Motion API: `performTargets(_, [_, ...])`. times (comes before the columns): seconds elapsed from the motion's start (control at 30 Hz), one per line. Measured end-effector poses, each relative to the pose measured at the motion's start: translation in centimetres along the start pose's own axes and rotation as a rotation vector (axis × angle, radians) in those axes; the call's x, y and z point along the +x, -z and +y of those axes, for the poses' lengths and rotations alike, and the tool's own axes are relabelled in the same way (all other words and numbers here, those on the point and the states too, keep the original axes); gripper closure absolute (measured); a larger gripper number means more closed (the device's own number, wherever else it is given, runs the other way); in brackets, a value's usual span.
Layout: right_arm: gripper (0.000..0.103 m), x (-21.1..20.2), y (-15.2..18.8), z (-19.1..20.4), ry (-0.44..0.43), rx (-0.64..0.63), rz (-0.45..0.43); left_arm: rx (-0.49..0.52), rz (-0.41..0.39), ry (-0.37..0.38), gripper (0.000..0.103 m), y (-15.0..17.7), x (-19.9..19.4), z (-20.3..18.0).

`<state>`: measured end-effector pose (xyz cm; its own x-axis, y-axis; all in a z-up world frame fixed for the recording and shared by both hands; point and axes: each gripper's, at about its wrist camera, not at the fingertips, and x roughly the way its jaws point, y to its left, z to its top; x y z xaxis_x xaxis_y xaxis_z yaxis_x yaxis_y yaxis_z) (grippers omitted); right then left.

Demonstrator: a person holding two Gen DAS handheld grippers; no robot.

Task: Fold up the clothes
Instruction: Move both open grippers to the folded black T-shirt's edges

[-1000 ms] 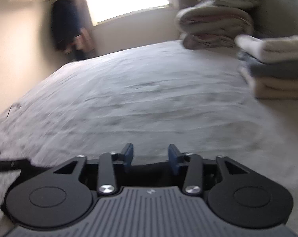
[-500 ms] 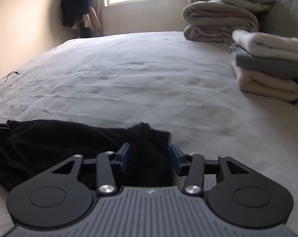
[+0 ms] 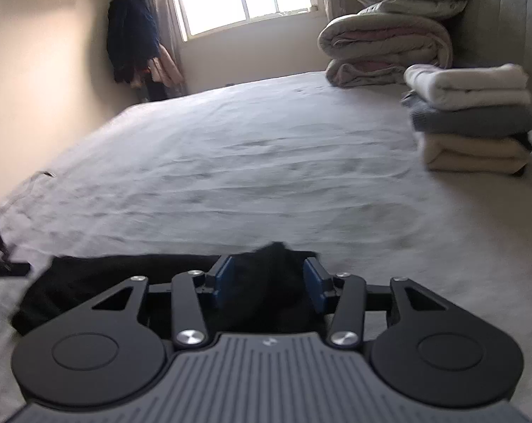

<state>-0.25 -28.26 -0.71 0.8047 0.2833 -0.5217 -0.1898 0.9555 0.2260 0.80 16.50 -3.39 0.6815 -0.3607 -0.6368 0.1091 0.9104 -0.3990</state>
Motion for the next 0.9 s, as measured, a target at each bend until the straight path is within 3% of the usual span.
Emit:
performTargets(0.2, [0.058, 0.7, -0.3, 2.9, -0.091, -0.01, 0.027, -0.123, 0.09, 0.015, 0.044, -0.1, 0.7, 1.1])
performTargets(0.37, [0.063, 1.6, -0.5, 5.3, -0.162, -0.024, 0.064, -0.237, 0.152, 0.121, 0.045, 0.1, 1.1, 2.2])
performTargets(0.5, [0.082, 2.8, -0.5, 6.7, -0.228, -0.018, 0.12, -0.233, 0.196, 0.152, 0.046, 0.5, 1.8, 1.9])
performTargets(0.57, [0.084, 3.4, -0.4, 7.3, -0.243, -0.019, 0.15, -0.2, 0.196, 0.143, 0.047, 0.6, 1.8, 1.3])
performTargets(0.77, [0.084, 5.2, 0.2, 8.5, -0.248, -0.014, 0.224, -0.145, 0.23, 0.127, 0.078, 1.2, 2.5, 0.0])
performTargets(0.8, [0.084, 5.5, 0.2, 8.6, -0.247, -0.007, 0.23, -0.142, 0.23, 0.123, 0.09, 1.2, 2.6, -0.1])
performTargets(0.9, [0.084, 6.7, 0.6, 8.6, -0.23, 0.01, 0.257, -0.136, 0.214, 0.128, 0.092, 1.0, 2.5, -0.5])
